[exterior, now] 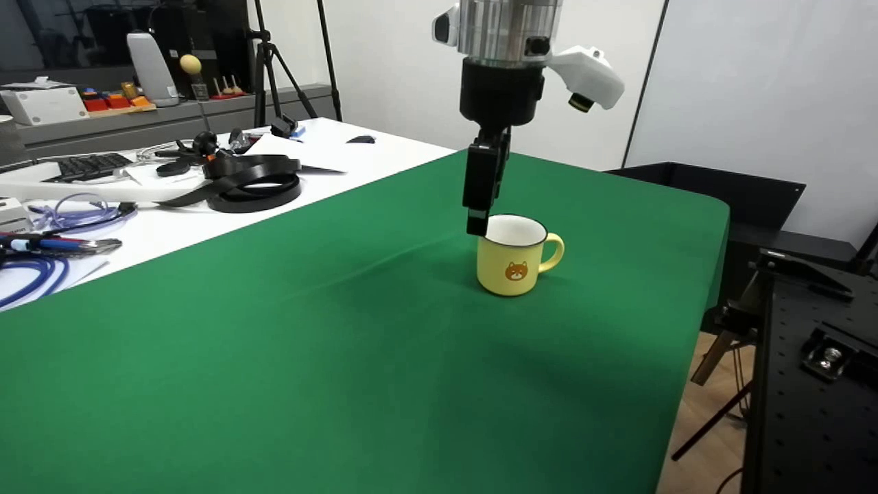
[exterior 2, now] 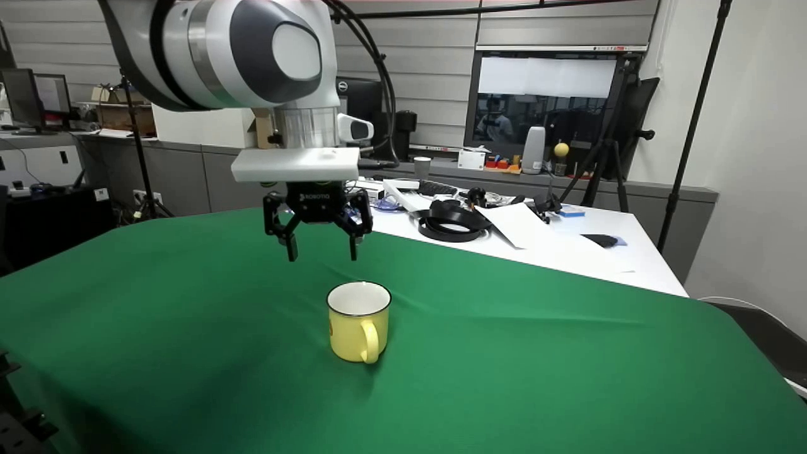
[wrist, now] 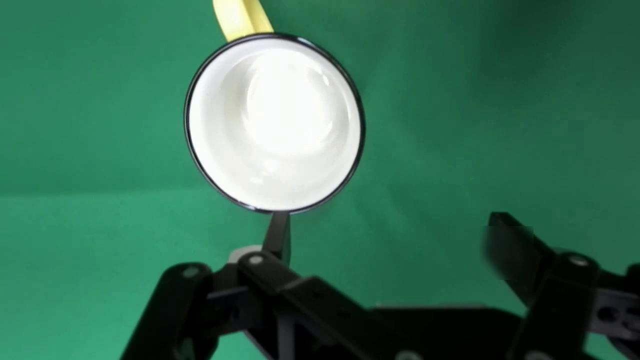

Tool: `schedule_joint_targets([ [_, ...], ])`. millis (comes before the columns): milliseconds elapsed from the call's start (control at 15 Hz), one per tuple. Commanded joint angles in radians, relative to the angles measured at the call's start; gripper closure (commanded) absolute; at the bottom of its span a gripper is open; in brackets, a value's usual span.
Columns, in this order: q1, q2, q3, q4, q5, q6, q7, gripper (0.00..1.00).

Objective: Move the cup to the left

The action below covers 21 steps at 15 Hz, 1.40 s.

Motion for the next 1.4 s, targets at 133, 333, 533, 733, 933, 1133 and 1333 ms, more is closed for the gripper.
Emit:
schedule_joint_targets([
  [133, -0.016, 0.047, -0.03, -0.015, 0.008, 0.026, -0.016, 0.0],
  [333, -0.027, 0.108, -0.038, 0.016, 0.006, 0.043, -0.022, 0.0],
  [533, -0.038, 0.164, -0.029, 0.052, 0.009, 0.027, -0.038, 0.0],
  [733, -0.052, 0.217, -0.015, 0.084, 0.017, 0.012, -0.054, 0.27],
  [933, -0.057, 0.249, -0.01, 0.109, 0.009, 0.003, -0.06, 0.49],
  [1133, -0.054, 0.253, -0.009, 0.125, -0.001, -0.002, -0.059, 0.69],
  [1333, -0.049, 0.239, -0.011, 0.131, -0.01, -0.001, -0.056, 0.89],
])
